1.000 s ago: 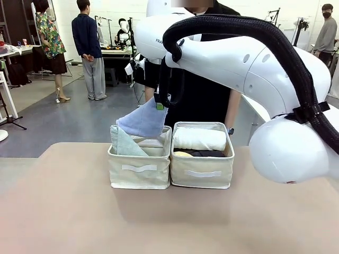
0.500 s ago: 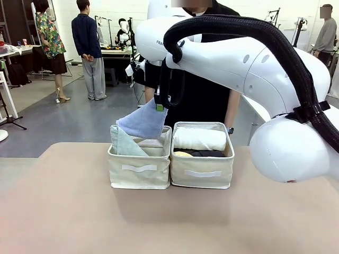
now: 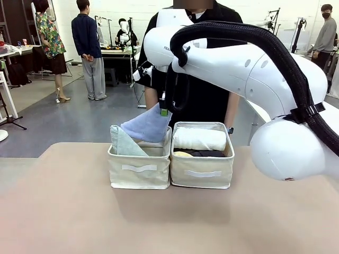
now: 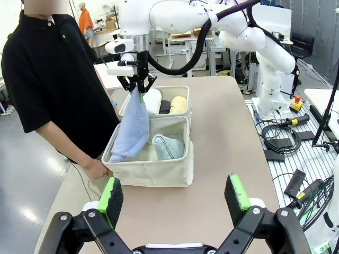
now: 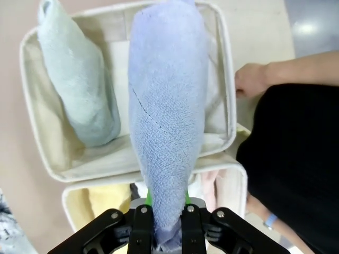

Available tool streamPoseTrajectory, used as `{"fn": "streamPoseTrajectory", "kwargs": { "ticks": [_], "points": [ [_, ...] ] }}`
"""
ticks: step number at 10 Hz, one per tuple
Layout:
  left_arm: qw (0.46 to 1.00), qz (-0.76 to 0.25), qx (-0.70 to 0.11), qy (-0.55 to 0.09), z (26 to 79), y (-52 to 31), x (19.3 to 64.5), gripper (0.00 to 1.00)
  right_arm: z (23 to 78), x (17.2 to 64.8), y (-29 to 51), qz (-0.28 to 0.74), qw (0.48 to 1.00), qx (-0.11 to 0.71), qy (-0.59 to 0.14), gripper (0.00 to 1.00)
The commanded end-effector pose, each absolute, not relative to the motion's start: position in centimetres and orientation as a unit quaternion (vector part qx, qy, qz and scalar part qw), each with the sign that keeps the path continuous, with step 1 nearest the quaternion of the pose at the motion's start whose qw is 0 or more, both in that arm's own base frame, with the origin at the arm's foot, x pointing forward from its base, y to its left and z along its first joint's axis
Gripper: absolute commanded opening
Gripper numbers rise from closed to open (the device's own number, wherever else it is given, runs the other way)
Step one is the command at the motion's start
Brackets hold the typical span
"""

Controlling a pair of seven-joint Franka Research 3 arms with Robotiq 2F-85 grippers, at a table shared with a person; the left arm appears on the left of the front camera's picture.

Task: Sort the towels based on their folding style.
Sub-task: Pick up another triangle-folded towel from the table and place it in the left Fabric basket.

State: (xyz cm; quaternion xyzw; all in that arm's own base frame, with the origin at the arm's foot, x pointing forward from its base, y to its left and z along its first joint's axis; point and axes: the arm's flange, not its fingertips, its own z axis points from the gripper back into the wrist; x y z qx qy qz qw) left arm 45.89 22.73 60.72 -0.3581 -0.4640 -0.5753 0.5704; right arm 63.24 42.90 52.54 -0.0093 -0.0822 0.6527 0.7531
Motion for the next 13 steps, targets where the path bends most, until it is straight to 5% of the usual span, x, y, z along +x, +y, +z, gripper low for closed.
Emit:
{"fn": "streamPoseTrajectory", "kwargs": {
  "ticks": [1,13],
  "points": [
    [0.567,-0.573,-0.36,-0.47,60.9,22.7,45.6,1.0,50.5,60.1,40.5,0.662,0.743,0.018,-0.096,0.17],
    [0.567,-0.573,-0.36,-0.47,60.9,22.7,45.6,1.0,44.8,59.9,40.4,0.677,0.732,0.037,-0.071,0.17]
  ]
}}
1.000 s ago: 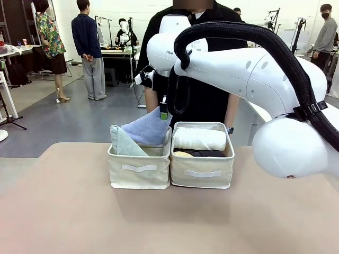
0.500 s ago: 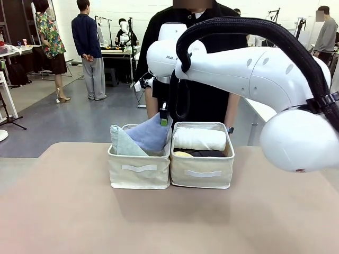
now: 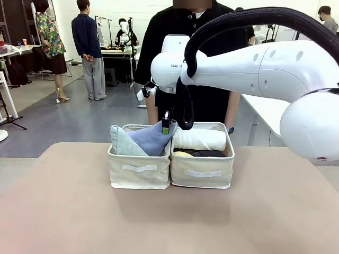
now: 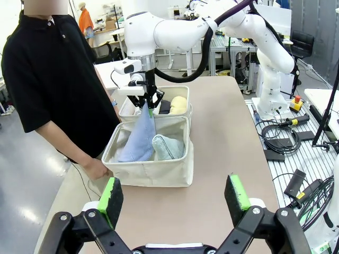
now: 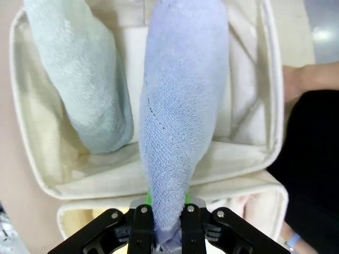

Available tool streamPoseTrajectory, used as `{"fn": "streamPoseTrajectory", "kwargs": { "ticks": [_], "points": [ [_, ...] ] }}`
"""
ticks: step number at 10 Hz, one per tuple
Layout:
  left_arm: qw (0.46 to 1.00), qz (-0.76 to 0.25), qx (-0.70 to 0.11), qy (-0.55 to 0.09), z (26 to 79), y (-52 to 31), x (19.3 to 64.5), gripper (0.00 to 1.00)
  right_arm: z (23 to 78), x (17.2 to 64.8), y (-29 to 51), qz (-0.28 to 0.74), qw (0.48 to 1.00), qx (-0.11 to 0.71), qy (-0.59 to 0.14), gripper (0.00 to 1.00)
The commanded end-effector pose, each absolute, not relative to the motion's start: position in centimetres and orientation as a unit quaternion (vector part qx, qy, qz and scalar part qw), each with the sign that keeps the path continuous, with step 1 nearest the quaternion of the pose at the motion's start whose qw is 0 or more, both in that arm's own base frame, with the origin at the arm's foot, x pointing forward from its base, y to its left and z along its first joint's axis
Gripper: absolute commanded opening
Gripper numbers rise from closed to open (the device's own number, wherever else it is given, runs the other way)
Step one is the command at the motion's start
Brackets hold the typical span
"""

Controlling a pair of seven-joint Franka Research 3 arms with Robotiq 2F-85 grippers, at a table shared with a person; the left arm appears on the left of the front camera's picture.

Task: Sort the towels based on their folding style.
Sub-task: Pick up another triangle-folded towel from the table and place it in the left Fabric basket.

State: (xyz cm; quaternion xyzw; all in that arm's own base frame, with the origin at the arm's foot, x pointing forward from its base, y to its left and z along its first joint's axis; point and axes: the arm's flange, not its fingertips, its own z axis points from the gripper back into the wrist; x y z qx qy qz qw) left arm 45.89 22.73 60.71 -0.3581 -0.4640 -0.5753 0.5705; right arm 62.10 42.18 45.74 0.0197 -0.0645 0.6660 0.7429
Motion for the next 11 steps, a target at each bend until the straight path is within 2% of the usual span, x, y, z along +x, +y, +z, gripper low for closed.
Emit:
{"fn": "streamPoseTrajectory", "kwargs": {
  "ticks": [1,4,5,6,7,8,9,10,11],
  "points": [
    [0.567,-0.573,-0.36,-0.47,60.9,22.7,45.6,1.0,44.5,60.0,40.6,0.681,0.728,0.037,-0.068,0.17],
    [0.567,-0.573,-0.36,-0.47,60.9,22.7,45.6,1.0,44.7,59.8,41.1,0.689,0.72,0.027,-0.072,0.17],
    [0.567,-0.573,-0.36,-0.47,60.9,22.7,45.6,1.0,44.9,59.7,41.2,0.692,0.718,0.023,-0.074,0.2],
    [0.567,-0.573,-0.36,-0.47,60.9,22.7,45.6,1.0,45.2,59.6,41.4,0.693,0.717,0.019,-0.077,0.37],
    [0.567,-0.573,-0.36,-0.47,60.9,22.7,45.6,1.0,45.6,59.5,41.4,0.693,0.716,0.015,-0.081,0.4],
    [0.567,-0.573,-0.36,-0.47,60.9,22.7,45.6,1.0,46.0,59.4,41.3,0.692,0.717,0.012,-0.085,0.57],
    [0.567,-0.573,-0.36,-0.47,60.9,22.7,45.6,1.0,46.3,59.3,41.2,0.69,0.718,0.01,-0.088,0.6],
    [0.567,-0.573,-0.36,-0.47,60.9,22.7,45.6,1.0,46.6,59.2,41.0,0.688,0.72,0.008,-0.091,0.77],
    [0.567,-0.573,-0.36,-0.47,60.9,22.7,45.6,1.0,46.9,59.1,40.8,0.686,0.722,0.005,-0.093,0.8]
  ]
}}
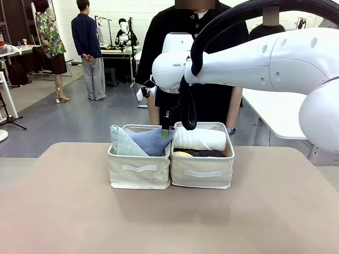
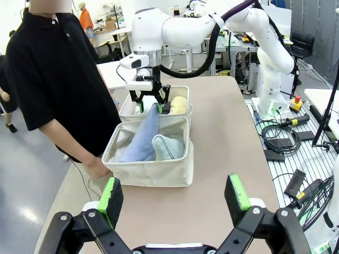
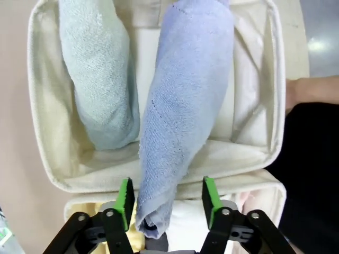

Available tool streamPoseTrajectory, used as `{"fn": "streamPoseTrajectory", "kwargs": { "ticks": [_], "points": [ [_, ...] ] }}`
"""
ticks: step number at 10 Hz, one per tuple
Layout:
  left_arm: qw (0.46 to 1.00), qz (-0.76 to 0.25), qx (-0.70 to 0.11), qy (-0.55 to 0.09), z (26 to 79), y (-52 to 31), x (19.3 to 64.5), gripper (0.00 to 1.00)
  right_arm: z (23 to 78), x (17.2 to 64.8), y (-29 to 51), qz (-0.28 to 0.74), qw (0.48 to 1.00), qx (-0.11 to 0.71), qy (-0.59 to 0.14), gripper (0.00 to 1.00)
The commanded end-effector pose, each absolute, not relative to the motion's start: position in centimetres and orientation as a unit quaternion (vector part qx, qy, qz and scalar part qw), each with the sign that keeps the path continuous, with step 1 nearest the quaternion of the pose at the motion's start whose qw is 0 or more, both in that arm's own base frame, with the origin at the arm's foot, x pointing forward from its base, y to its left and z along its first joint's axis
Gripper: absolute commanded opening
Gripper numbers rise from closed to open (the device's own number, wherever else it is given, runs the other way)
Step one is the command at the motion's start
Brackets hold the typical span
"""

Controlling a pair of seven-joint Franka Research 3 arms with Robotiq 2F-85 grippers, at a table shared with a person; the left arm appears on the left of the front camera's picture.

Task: Sort the towels based on their folding style.
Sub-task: Pick up another triangle-folded towel from the table and place it in the left Fabric basket.

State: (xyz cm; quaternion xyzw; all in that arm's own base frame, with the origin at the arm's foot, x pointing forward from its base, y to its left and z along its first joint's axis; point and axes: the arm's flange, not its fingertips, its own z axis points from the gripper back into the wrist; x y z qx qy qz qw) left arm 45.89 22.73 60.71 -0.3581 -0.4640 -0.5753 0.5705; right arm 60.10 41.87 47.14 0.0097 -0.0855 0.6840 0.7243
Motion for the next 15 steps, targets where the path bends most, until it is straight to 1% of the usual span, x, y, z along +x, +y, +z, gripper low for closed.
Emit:
{"fn": "streamPoseTrajectory", "kwargs": {
  "ticks": [1,2,3,4,5,6,7,9,12,13,15],
  "points": [
    [0.567,-0.573,-0.36,-0.47,60.9,22.7,45.6,1.0,47.1,59.2,40.6,0.681,0.726,0.007,-0.094,0.96],
    [0.567,-0.573,-0.36,-0.47,60.9,22.7,45.6,1.0,47.5,59.1,40.4,0.679,0.728,0.006,-0.094,1.0],
    [0.567,-0.573,-0.36,-0.47,60.9,22.7,45.6,1.0,48.1,58.6,40.0,0.677,0.73,0.002,-0.096,1.0],
    [0.567,-0.573,-0.36,-0.47,60.9,22.7,45.6,1.0,49.7,57.0,38.6,0.676,0.731,0.003,-0.093,1.0],
    [0.567,-0.573,-0.36,-0.47,60.9,22.7,45.6,1.0,52.0,54.5,36.3,0.683,0.723,0.007,-0.098,1.0],
    [0.567,-0.573,-0.36,-0.47,60.9,22.7,45.6,1.0,54.3,51.3,33.0,0.673,0.732,0.002,-0.11,1.0],
    [0.567,-0.573,-0.36,-0.47,60.9,22.7,45.6,1.0,55.9,48.0,29.6,0.648,0.753,-0.005,-0.116,1.0],
    [0.567,-0.573,-0.36,-0.47,60.9,22.7,45.6,1.0,57.0,42.3,23.6,0.577,0.81,-0.026,-0.107,1.0],
    [0.567,-0.573,-0.36,-0.47,60.9,22.7,45.6,1.0,58.3,36.6,16.0,0.495,0.856,-0.012,-0.151,1.0],
    [0.567,-0.573,-0.36,-0.47,60.9,22.7,45.6,1.0,58.6,35.9,14.3,0.475,0.863,-0.003,-0.171,1.0],
    [0.567,-0.573,-0.36,-0.47,60.9,22.7,45.6,1.0,58.0,37.3,13.8,0.461,0.873,0.003,-0.157,1.0]
  ]
}}
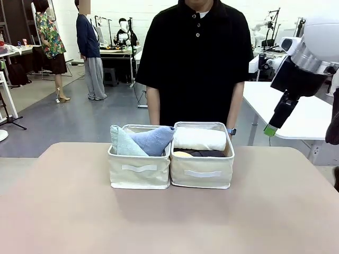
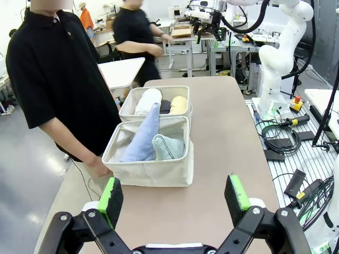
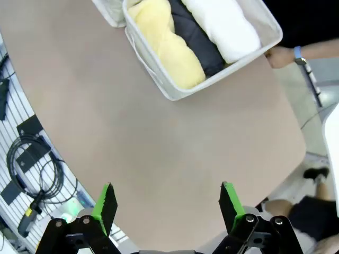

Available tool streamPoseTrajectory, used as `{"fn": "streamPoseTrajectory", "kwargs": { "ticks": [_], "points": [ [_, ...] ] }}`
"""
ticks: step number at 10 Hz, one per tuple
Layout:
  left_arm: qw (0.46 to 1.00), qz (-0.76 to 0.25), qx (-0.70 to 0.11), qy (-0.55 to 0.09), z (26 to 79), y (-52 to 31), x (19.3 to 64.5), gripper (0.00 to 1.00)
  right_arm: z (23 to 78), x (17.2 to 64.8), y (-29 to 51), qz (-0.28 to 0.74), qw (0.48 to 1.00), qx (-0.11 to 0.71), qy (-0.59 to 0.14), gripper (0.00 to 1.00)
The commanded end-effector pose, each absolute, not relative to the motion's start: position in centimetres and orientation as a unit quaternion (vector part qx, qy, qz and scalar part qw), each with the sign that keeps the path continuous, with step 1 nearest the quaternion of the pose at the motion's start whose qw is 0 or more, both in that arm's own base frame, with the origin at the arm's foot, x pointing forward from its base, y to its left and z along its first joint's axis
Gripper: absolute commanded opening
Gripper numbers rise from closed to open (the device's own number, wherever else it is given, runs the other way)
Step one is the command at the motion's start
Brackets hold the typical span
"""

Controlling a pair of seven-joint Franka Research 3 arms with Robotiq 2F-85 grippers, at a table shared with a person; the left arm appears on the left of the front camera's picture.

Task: Sort the towels based on their folding style.
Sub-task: Pick up another triangle-folded towel from the table and place it in the left Fabric basket.

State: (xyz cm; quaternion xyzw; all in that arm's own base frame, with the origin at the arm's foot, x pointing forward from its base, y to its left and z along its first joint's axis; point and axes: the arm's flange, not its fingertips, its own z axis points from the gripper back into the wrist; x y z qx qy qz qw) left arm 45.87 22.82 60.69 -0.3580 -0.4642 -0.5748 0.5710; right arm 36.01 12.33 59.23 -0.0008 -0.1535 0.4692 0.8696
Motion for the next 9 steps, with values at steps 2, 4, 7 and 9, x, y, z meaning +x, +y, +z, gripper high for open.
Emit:
{"fn": "streamPoseTrajectory", "kwargs": {
  "ticks": [2,4,7,9],
  "points": [
    [0.567,-0.573,-0.36,-0.47,60.88,22.72,45.63,1.0,59.47,35.81,12.69,0.48,0.865,-0.006,-0.149,1.0],
    [0.567,-0.573,-0.36,-0.47,60.88,22.72,45.63,1.0,59.47,35.81,12.69,0.48,0.865,-0.006,-0.149,1.0],
    [0.567,-0.573,-0.36,-0.47,60.88,22.72,45.63,1.0,59.47,35.81,12.69,0.48,0.865,-0.006,-0.149,1.0],
    [0.567,-0.573,-0.36,-0.47,60.88,22.72,45.63,1.0,59.36,35.85,12.85,0.48,0.864,-0.003,-0.154,1.0]
  ]
}}
